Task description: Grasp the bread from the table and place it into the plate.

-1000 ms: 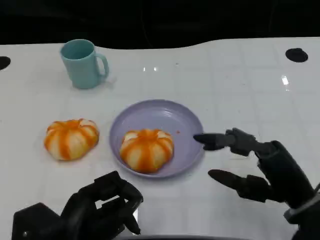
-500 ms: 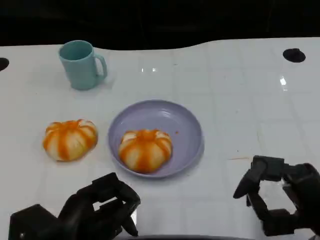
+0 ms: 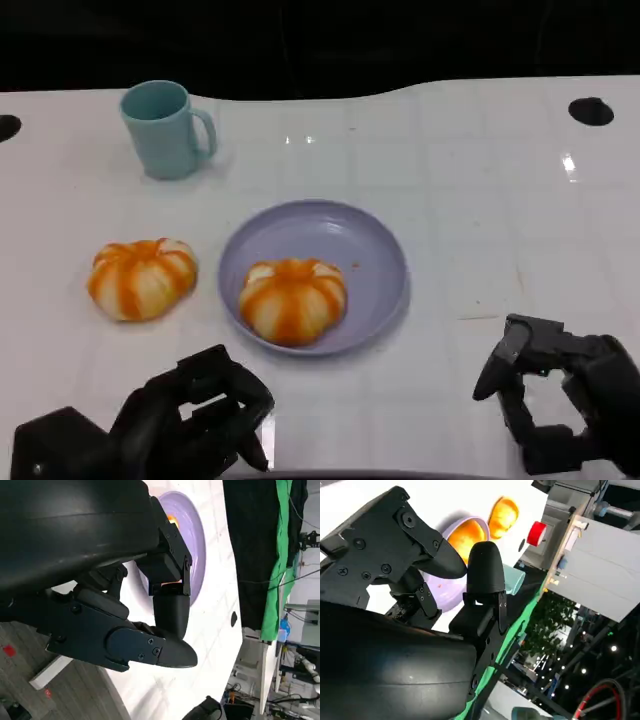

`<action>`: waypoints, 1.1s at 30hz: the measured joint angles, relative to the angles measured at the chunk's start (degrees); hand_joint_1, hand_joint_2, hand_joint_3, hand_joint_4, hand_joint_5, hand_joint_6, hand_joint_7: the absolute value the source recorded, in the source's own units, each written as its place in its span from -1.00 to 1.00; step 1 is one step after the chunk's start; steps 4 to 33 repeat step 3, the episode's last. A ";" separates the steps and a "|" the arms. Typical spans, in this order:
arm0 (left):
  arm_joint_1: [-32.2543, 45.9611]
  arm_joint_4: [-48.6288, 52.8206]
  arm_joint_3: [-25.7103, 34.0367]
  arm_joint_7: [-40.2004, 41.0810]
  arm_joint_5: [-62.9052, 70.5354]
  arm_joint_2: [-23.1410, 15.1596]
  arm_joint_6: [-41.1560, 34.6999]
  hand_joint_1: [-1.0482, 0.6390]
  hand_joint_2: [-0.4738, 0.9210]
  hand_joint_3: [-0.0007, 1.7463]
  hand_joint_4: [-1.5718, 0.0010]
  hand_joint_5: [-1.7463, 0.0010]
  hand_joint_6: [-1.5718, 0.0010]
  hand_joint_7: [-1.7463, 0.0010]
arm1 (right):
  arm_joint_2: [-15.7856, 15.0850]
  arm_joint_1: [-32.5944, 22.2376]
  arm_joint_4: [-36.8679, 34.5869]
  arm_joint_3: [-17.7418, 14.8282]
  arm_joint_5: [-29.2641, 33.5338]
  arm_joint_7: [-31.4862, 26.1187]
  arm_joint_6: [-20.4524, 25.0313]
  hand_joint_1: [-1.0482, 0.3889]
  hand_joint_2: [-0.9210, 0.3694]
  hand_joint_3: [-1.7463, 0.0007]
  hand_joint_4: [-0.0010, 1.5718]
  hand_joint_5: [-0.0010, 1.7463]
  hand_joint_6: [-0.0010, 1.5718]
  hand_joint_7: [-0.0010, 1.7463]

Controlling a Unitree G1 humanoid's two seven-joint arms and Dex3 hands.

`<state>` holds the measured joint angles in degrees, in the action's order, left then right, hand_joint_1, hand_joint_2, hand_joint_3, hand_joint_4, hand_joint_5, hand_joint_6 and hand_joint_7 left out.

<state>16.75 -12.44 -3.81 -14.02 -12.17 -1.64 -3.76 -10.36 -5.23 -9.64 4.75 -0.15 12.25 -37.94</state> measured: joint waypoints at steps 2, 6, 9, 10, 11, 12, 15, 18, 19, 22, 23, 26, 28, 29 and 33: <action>-0.06 0.47 0.19 -0.26 0.00 -0.04 0.48 -0.62 1.00 -0.83 -0.03 -0.88 0.00 -0.54 | 0.21 -0.02 -0.25 0.00 -0.05 0.16 0.75 0.31 -0.13 -0.61 0.17 1.00 -0.01 0.63; -0.07 0.56 0.30 -0.50 -0.02 -0.06 0.50 -0.61 1.00 -0.83 -0.03 -0.88 0.00 -0.54 | 0.32 -0.02 -0.27 0.00 -0.03 0.16 1.01 0.33 -0.13 -0.60 0.18 1.00 -0.01 0.63; -0.07 0.56 0.30 -0.50 -0.02 -0.06 0.50 -0.61 1.00 -0.83 -0.03 -0.88 0.00 -0.54 | 0.32 -0.02 -0.27 0.00 -0.03 0.16 1.01 0.33 -0.13 -0.60 0.18 1.00 -0.01 0.63; -0.07 0.56 0.30 -0.50 -0.02 -0.06 0.50 -0.61 1.00 -0.83 -0.03 -0.88 0.00 -0.54 | 0.32 -0.02 -0.27 0.00 -0.03 0.16 1.01 0.33 -0.13 -0.60 0.18 1.00 -0.01 0.63; -0.07 0.56 0.30 -0.50 -0.02 -0.06 0.50 -0.61 1.00 -0.83 -0.03 -0.88 0.00 -0.54 | 0.32 -0.02 -0.27 0.00 -0.03 0.16 1.01 0.33 -0.13 -0.60 0.18 1.00 -0.01 0.63; -0.07 0.56 0.30 -0.50 -0.02 -0.06 0.50 -0.61 1.00 -0.83 -0.03 -0.88 0.00 -0.54 | 0.32 -0.02 -0.27 0.00 -0.03 0.16 1.01 0.33 -0.13 -0.60 0.18 1.00 -0.01 0.63; -0.07 0.56 0.30 -0.50 -0.02 -0.06 0.50 -0.61 1.00 -0.83 -0.03 -0.88 0.00 -0.54 | 0.32 -0.02 -0.27 0.00 -0.03 0.16 1.01 0.33 -0.13 -0.60 0.18 1.00 -0.01 0.63; -0.07 0.56 0.30 -0.50 -0.02 -0.06 0.50 -0.61 1.00 -0.83 -0.03 -0.88 0.00 -0.54 | 0.32 -0.02 -0.27 0.00 -0.03 0.16 1.01 0.33 -0.13 -0.60 0.18 1.00 -0.01 0.63; -0.07 0.56 0.30 -0.50 -0.02 -0.06 0.50 -0.61 1.00 -0.83 -0.03 -0.88 0.00 -0.54 | 0.32 -0.02 -0.27 0.00 -0.03 0.16 1.01 0.33 -0.13 -0.60 0.18 1.00 -0.01 0.63; -0.07 0.56 0.30 -0.50 -0.02 -0.06 0.50 -0.61 1.00 -0.83 -0.03 -0.88 0.00 -0.54 | 0.32 -0.02 -0.27 0.00 -0.03 0.16 1.01 0.33 -0.13 -0.60 0.18 1.00 -0.01 0.63; -0.07 0.56 0.30 -0.50 -0.02 -0.06 0.50 -0.61 1.00 -0.83 -0.03 -0.88 0.00 -0.54 | 0.32 -0.02 -0.27 0.00 -0.03 0.16 1.01 0.33 -0.13 -0.60 0.18 1.00 -0.01 0.63; -0.07 0.56 0.30 -0.50 -0.02 -0.06 0.50 -0.61 1.00 -0.83 -0.03 -0.88 0.00 -0.54 | 0.32 -0.02 -0.27 0.00 -0.03 0.16 1.01 0.33 -0.13 -0.60 0.18 1.00 -0.01 0.63; -0.07 0.56 0.30 -0.50 -0.02 -0.06 0.50 -0.61 1.00 -0.83 -0.03 -0.88 0.00 -0.54 | 0.32 -0.02 -0.27 0.00 -0.03 0.16 1.01 0.33 -0.13 -0.60 0.18 1.00 -0.01 0.63; -0.07 0.56 0.30 -0.50 -0.02 -0.06 0.50 -0.61 1.00 -0.83 -0.03 -0.88 0.00 -0.54 | 0.32 -0.02 -0.27 0.00 -0.03 0.16 1.01 0.33 -0.13 -0.60 0.18 1.00 -0.01 0.63; -0.07 0.56 0.30 -0.50 -0.02 -0.06 0.50 -0.61 1.00 -0.83 -0.03 -0.88 0.00 -0.54 | 0.32 -0.02 -0.27 0.00 -0.03 0.16 1.01 0.33 -0.13 -0.60 0.18 1.00 -0.01 0.63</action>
